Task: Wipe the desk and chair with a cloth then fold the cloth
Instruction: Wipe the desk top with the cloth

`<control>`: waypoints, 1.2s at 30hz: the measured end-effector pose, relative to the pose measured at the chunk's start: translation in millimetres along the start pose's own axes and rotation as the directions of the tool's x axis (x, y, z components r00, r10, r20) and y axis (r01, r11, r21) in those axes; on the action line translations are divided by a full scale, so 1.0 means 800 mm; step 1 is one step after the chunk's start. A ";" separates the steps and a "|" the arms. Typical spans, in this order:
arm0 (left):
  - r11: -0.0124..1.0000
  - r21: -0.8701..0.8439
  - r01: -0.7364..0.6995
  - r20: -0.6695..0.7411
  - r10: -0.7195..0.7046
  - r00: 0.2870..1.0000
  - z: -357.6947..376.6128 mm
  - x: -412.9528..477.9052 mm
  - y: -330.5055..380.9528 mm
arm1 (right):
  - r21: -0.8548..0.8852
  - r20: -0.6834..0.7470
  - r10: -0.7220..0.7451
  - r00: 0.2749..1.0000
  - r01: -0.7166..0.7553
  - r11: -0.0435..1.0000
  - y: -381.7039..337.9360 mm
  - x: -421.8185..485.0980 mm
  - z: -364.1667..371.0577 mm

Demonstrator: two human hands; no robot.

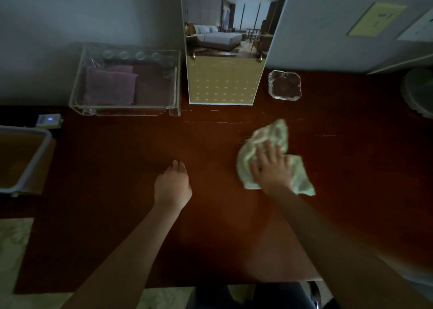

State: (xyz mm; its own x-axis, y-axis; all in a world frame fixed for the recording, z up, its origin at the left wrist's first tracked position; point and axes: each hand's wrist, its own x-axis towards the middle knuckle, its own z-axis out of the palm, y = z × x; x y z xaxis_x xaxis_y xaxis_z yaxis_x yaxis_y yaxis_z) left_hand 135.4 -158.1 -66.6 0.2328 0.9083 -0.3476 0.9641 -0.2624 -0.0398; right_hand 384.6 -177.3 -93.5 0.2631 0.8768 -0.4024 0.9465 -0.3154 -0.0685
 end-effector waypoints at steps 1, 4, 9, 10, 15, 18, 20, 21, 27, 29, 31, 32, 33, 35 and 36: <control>1.000 0.011 0.003 0.004 -0.003 1.000 0.000 0.000 0.001 | 0.032 -0.018 0.082 0.996 -0.081 0.996 0.027 -0.001 -0.003; 0.999 0.047 0.006 0.025 -0.007 1.000 -0.003 -0.002 0.004 | 0.141 -0.020 0.319 0.948 -0.313 0.939 0.101 -0.018 -0.006; 0.999 0.051 0.008 0.057 -0.010 0.998 -0.006 -0.004 0.008 | 0.269 0.034 0.522 0.852 -0.511 0.816 0.138 -0.045 0.002; 0.999 0.048 0.009 0.063 -0.012 0.998 -0.005 -0.004 0.009 | 0.284 0.030 0.534 0.845 -0.520 0.806 0.129 -0.045 0.002; 0.999 -0.021 0.049 0.082 -0.047 0.996 -0.007 -0.001 0.010 | 0.146 0.020 0.330 0.944 -0.330 0.933 0.029 -0.043 0.010; 0.984 -0.163 0.074 0.075 -0.062 0.995 -0.008 0.009 -0.003 | -0.018 0.030 0.018 0.999 -0.018 1.000 -0.056 -0.052 0.011; 0.977 -0.184 0.107 0.077 -0.094 0.993 -0.006 0.016 -0.017 | -0.082 0.067 -0.249 0.966 0.254 0.964 -0.107 -0.058 0.010; 0.970 -0.189 0.153 0.091 -0.137 0.986 -0.006 0.019 -0.024 | -0.118 0.085 -0.388 0.917 0.396 0.910 -0.130 -0.060 0.012; 0.897 -0.308 0.317 0.077 -0.309 0.948 0.002 0.036 -0.073 | -0.178 0.092 -0.629 0.772 0.635 0.752 -0.225 -0.016 0.023; 0.904 -0.314 0.290 0.062 -0.285 0.956 0.006 0.038 -0.084 | -0.152 0.061 -0.589 0.806 0.591 0.792 -0.234 0.011 0.017; 0.914 -0.293 0.279 0.065 -0.272 0.960 0.007 0.037 -0.087 | -0.113 0.014 -0.530 0.848 0.528 0.841 -0.227 0.032 0.010; 0.919 -0.278 0.280 0.061 -0.274 0.960 0.007 0.037 -0.086 | -0.089 -0.011 -0.480 0.877 0.477 0.874 -0.216 0.041 0.008; 0.927 -0.249 0.282 0.051 -0.278 0.959 0.008 0.037 -0.084 | -0.066 -0.037 -0.413 0.910 0.410 0.910 -0.201 0.048 0.006; 0.947 -0.150 0.285 0.018 -0.286 0.958 0.004 0.039 -0.078 | -0.029 -0.090 -0.265 0.960 0.263 0.964 -0.159 0.053 0.005; 0.951 -0.105 0.292 0.013 -0.292 0.956 0.000 0.041 -0.074 | -0.008 -0.112 -0.181 0.977 0.181 0.983 -0.134 0.052 0.004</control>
State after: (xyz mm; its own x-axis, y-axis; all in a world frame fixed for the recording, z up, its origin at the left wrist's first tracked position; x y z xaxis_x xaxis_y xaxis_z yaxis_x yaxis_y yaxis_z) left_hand 86.3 -112.6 -76.0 -0.0606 0.9411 -0.3327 0.9979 0.0498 -0.0407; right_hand 293.9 -108.1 -105.6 0.1068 0.9544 -0.2788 0.9799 -0.1485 -0.1332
